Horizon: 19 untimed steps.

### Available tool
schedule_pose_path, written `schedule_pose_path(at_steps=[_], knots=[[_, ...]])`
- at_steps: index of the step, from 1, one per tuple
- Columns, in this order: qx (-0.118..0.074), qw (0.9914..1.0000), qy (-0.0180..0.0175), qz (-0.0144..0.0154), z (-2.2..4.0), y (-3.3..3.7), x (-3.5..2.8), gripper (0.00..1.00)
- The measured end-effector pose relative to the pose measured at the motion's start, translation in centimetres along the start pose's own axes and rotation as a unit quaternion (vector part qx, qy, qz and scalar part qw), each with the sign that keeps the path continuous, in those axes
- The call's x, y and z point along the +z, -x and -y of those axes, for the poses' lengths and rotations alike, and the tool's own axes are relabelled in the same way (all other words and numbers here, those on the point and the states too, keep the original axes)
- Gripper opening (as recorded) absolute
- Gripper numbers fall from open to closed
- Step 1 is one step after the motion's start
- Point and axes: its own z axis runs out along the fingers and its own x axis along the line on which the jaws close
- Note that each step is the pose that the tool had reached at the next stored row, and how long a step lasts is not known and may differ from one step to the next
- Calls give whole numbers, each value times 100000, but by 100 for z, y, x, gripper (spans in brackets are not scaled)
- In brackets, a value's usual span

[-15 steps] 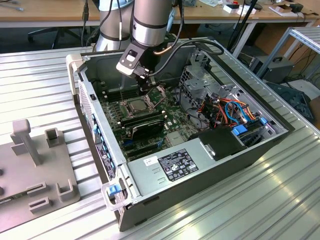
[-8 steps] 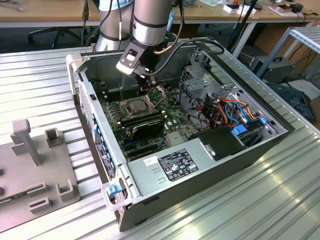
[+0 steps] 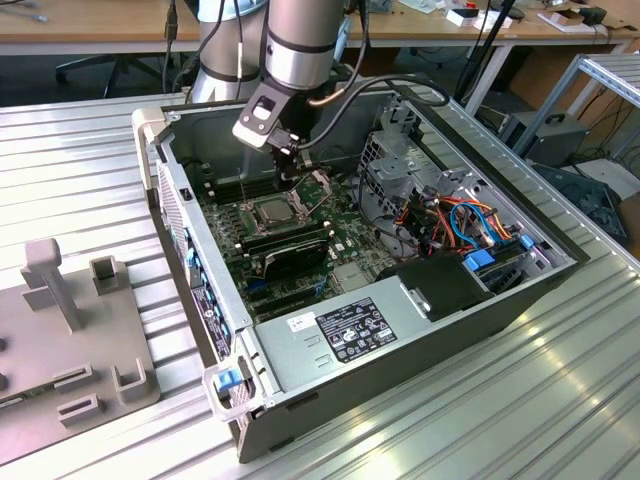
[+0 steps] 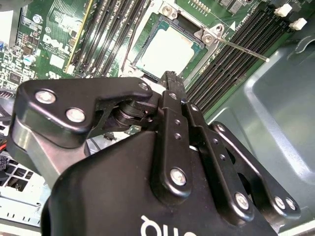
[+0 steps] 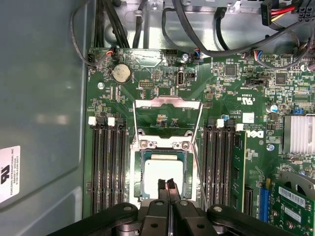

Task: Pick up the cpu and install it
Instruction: 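Close the cpu cover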

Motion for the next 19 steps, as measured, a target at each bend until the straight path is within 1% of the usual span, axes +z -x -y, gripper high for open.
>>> schedule_pose_path(at_steps=[5, 19], knots=[[9, 100000, 1, -3, -2, 0, -51, 11], [11, 100000, 4, -4, -3, 0, -62, 11]])
